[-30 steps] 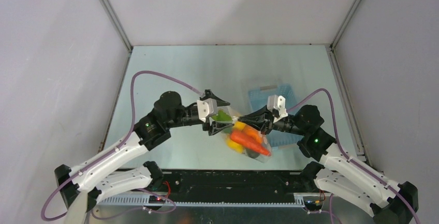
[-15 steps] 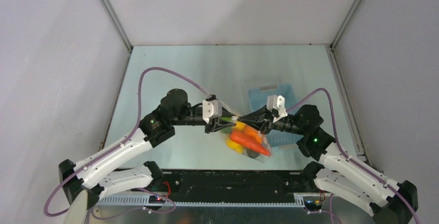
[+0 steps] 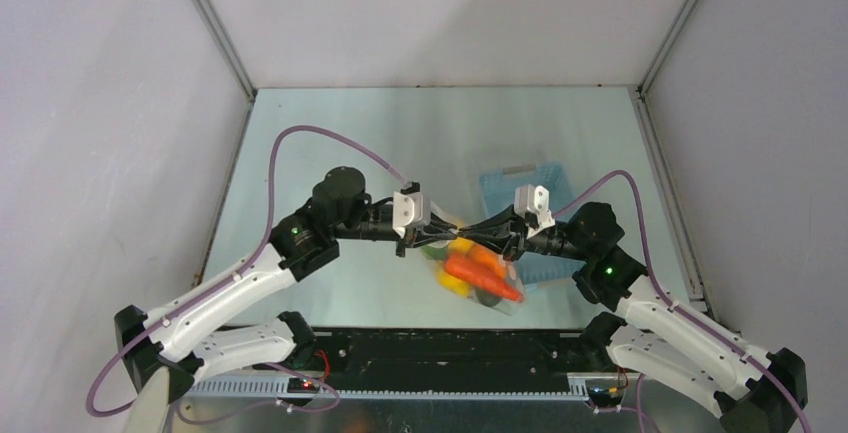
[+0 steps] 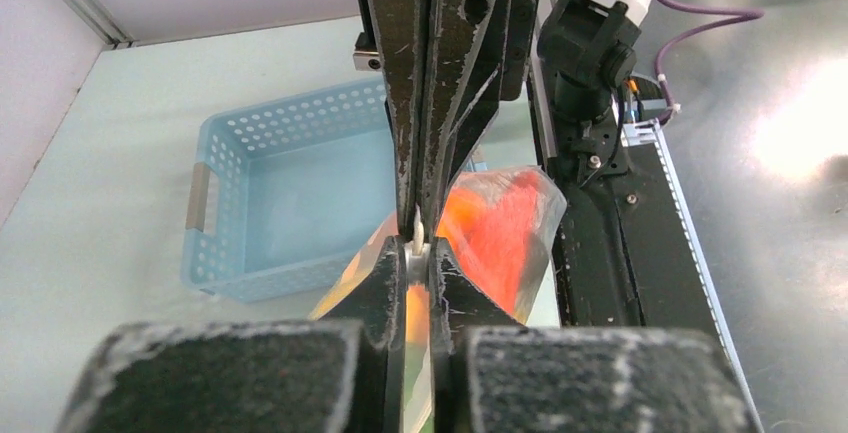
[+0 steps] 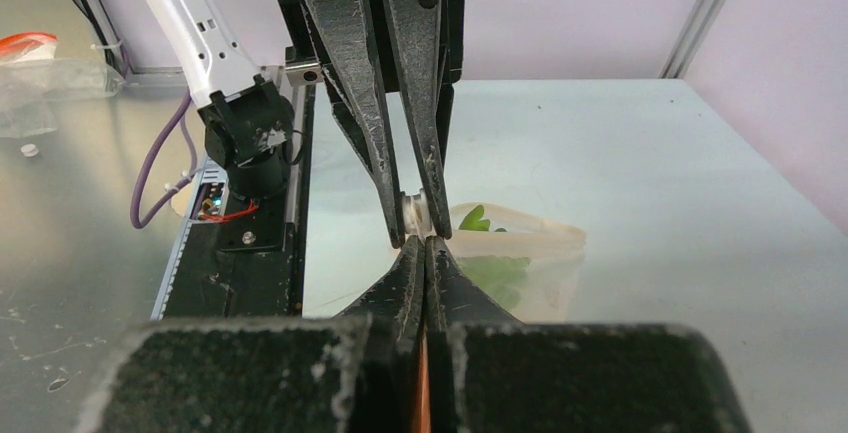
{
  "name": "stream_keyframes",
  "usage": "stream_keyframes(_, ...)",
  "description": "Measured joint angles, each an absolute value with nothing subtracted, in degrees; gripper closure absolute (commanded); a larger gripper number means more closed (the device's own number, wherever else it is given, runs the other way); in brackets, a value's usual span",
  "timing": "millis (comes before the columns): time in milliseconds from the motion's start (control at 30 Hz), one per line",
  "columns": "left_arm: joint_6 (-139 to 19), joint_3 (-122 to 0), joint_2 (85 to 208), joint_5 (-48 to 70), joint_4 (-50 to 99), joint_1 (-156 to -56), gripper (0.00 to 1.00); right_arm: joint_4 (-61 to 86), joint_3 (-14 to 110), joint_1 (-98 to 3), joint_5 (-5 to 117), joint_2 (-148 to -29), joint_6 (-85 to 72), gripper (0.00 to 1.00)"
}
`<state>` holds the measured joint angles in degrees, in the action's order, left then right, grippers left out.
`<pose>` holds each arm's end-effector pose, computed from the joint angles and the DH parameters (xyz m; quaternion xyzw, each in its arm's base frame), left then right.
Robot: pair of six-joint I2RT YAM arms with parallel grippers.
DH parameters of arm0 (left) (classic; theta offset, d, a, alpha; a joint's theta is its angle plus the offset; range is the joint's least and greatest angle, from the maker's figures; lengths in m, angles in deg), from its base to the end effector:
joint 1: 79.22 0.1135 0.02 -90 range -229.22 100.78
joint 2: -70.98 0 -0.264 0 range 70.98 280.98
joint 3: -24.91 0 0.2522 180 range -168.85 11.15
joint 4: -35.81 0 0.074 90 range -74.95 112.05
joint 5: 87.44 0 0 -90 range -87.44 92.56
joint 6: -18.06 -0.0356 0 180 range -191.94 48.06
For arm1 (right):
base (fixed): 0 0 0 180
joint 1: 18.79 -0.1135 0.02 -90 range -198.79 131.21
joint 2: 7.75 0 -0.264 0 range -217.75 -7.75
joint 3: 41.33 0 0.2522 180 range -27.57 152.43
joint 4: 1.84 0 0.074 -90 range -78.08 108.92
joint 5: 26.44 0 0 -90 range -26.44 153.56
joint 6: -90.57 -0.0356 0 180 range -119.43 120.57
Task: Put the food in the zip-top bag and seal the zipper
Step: Adjust the zipper food storage bag at the center of the board.
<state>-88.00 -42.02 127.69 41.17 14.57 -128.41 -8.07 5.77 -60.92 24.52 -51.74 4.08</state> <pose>0.1291 -0.1835 0.3595 0.5697 0.5001 -0.4157 0.5025 0.1201 0.1388 0.3270 -0.4714 0.4635 0.4417 0.6066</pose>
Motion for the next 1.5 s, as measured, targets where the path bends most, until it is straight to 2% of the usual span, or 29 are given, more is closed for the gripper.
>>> stream_keyframes(833, -88.32, -44.82, 132.94, 34.72, 9.82, -128.94, 1.0, -6.71, 3.59, -61.07, 30.74, -50.53, 2.02, 1.0)
stream_keyframes(1167, -85.33, -41.15, 131.82, 33.11, 10.85, -129.02, 1.0, -7.15, 3.52, -61.75, 31.44, -50.4, 1.54, 1.0)
stream_keyframes(1467, -83.03, -38.22, 134.18, 27.18, 4.42, -128.35, 1.0, -16.16, 4.07, -61.72, 31.4, -47.91, 0.08, 1.0)
stream_keyframes(1500, -82.79, -38.22, 133.9, 26.75, 4.34, -128.35, 1.0, -16.38, 4.07, -61.72, 31.4, -47.91, 0.08, 0.94)
